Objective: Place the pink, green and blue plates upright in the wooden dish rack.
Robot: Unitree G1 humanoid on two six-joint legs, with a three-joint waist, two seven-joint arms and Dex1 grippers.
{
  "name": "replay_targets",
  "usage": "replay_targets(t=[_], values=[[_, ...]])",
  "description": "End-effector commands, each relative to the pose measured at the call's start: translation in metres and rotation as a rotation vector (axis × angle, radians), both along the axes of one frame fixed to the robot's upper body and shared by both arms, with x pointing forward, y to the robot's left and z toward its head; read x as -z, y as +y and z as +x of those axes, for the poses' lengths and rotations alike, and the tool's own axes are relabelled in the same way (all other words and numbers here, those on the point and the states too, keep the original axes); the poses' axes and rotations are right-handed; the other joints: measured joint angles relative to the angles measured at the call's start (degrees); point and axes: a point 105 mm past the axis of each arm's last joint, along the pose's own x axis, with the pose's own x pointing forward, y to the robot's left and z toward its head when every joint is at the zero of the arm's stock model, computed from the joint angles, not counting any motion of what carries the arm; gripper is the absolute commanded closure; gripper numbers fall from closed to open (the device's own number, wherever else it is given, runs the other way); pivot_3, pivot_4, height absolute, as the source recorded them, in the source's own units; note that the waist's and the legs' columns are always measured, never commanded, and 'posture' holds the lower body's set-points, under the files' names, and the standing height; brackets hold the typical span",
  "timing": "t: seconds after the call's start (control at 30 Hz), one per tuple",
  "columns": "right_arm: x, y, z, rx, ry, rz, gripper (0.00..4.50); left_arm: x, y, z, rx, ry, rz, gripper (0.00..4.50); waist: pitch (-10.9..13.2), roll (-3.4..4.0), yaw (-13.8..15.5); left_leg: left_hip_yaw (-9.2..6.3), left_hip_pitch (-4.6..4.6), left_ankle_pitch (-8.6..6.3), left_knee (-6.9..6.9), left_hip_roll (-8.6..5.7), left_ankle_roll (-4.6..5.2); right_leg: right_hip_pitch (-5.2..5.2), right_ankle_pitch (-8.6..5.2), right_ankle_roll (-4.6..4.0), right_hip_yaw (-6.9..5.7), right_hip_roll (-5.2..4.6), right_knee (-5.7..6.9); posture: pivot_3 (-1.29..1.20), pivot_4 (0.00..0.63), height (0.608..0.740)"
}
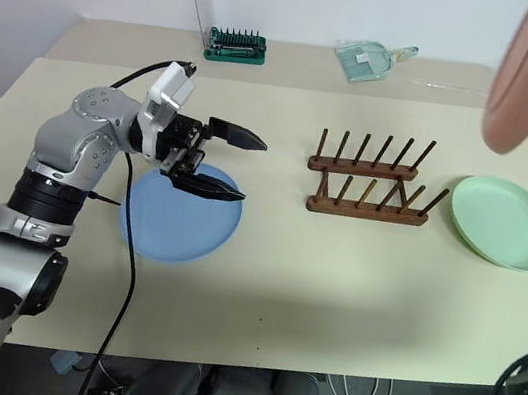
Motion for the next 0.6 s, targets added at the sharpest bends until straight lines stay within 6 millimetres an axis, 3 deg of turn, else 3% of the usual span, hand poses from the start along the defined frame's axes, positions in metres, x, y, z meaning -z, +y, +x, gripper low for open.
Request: replay_targets(t=[0.03,0.17,0.33,0.6], values=[[-0.005,-0.009,0.004,-0.102,0.016,0.095,4.48,-0.013,0.004,-0.004,-0.006,-0.05,-0.024,0.0,0.0,0.0,0.2,-0.01,-0.01,0.0,0.0,0.0,0.0,0.0,0.0,0.0,-0.01,0.0,0.0,0.0,0.15,0.74],[0.011,-0.008,0.02,-0.212,0.123,0.108,4.48,-0.012,0.008,-0.006,-0.023,-0.047,-0.025,0.0,0.0,0.09,-0.1,0.06,-0.01,0.0,0.01,-0.03,0.01,-0.01,0.01,0.01,0.01,-0.01,-0.01,0.0,0.15,0.74],[0.034,-0.019,0.041,-0.2,0.207,0.101,4.48,-0.013,0.008,-0.009,-0.033,-0.044,-0.031,0.0,0.0,0.13,-0.7,0.08,-0.01,0.01,0.01,0.0,-0.02,-0.05,0.01,0.01,0.01,0.01,0.04,0.0,0.15,0.74],[0.047,-0.029,0.053,-0.2,0.253,0.039,4.48,-0.013,0.006,-0.011,-0.04,-0.04,-0.04,0.0,0.0,0.2,-1.6,0.09,-0.03,0.05,0.0,-0.01,-0.1,-0.08,0.01,0.02,0.01,0.01,0.04,0.0,0.15,0.74]])
